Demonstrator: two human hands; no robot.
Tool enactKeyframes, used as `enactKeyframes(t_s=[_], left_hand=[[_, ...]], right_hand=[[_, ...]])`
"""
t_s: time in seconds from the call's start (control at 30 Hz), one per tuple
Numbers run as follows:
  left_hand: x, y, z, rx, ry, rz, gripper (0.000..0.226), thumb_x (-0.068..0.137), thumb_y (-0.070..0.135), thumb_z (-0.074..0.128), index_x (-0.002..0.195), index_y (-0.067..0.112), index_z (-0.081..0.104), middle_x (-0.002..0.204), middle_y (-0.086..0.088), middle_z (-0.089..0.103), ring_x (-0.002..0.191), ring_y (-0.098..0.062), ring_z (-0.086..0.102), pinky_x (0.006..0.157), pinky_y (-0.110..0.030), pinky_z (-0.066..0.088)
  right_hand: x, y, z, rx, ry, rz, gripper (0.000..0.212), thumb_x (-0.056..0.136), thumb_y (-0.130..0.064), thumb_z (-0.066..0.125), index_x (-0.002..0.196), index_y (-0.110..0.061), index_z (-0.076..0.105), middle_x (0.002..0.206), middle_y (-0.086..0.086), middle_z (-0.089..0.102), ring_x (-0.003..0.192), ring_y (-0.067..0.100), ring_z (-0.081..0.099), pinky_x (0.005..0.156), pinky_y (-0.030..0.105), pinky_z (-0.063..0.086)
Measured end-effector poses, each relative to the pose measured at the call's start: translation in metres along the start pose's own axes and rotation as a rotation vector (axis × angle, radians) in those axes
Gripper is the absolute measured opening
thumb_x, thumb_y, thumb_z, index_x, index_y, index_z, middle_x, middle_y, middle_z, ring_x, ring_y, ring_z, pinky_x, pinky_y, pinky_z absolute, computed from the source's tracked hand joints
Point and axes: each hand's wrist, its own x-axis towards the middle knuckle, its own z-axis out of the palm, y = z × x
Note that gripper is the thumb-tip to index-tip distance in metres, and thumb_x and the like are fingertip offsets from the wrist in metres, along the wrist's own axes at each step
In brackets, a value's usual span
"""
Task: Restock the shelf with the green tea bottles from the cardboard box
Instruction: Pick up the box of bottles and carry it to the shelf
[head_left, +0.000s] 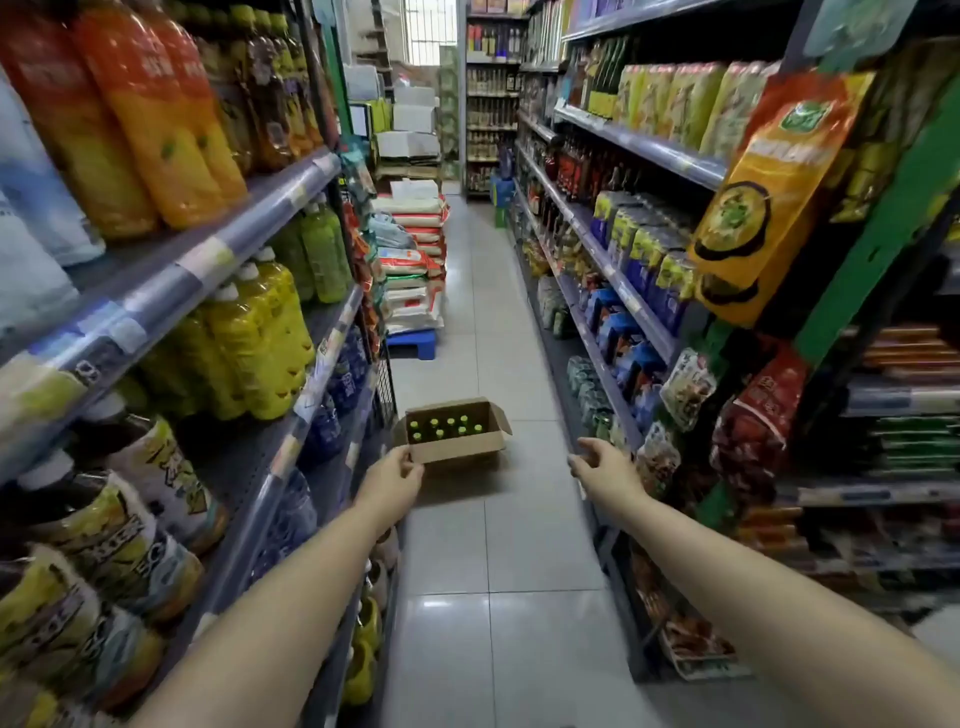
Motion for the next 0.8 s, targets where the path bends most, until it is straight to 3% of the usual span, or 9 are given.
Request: enactKeyframes(t_s=[0.17, 0.37, 0.53, 0.8], left_hand=[[0.079, 0.004, 0.021, 0.042, 0.009, -0.054, 0.046, 0.098, 0.022, 0.045, 0.142, 0.016, 0.037, 0.136, -0.007, 0.054, 0.126, -0.021, 0.045, 0.093, -0.028, 0.037], [0.207, 0.027, 0.037, -0.012, 0.060, -0.121, 0.047, 0.096, 0.024, 0.047, 0.141, 0.015, 0.038, 0.131, -0.005, 0.059, 0.114, -0.019, 0.057, 0.084, -0.026, 0.042], [0.294, 0.042, 0.048, -0.061, 0.090, -0.164, 0.047, 0.094, 0.026, 0.048, 0.140, 0.018, 0.039, 0.129, -0.007, 0.061, 0.116, -0.022, 0.058, 0.101, -0.041, 0.045], [0.432, 0.040, 0.058, -0.106, 0.103, -0.202, 0.048, 0.094, 0.023, 0.050, 0.140, 0.015, 0.040, 0.130, -0.007, 0.059, 0.115, -0.022, 0.058, 0.100, -0.043, 0.047]], right_hand=[[0.086, 0.005, 0.011, 0.029, -0.009, 0.026, 0.045, 0.092, -0.027, 0.056, 0.134, -0.013, 0.048, 0.100, 0.002, 0.062, 0.095, 0.020, 0.060, 0.080, 0.030, 0.047], [0.220, 0.002, 0.008, 0.033, -0.122, 0.033, 0.045, 0.092, -0.030, 0.055, 0.134, -0.014, 0.048, 0.113, 0.009, 0.065, 0.105, 0.025, 0.060, 0.088, 0.033, 0.046], [0.325, -0.012, 0.005, 0.012, -0.144, 0.013, 0.042, 0.092, -0.029, 0.055, 0.131, -0.014, 0.051, 0.106, 0.008, 0.066, 0.102, 0.026, 0.062, 0.084, 0.029, 0.045], [0.451, -0.029, 0.036, 0.038, -0.197, 0.019, 0.043, 0.093, -0.028, 0.054, 0.133, -0.012, 0.048, 0.110, 0.008, 0.065, 0.104, 0.021, 0.061, 0.079, 0.026, 0.040]])
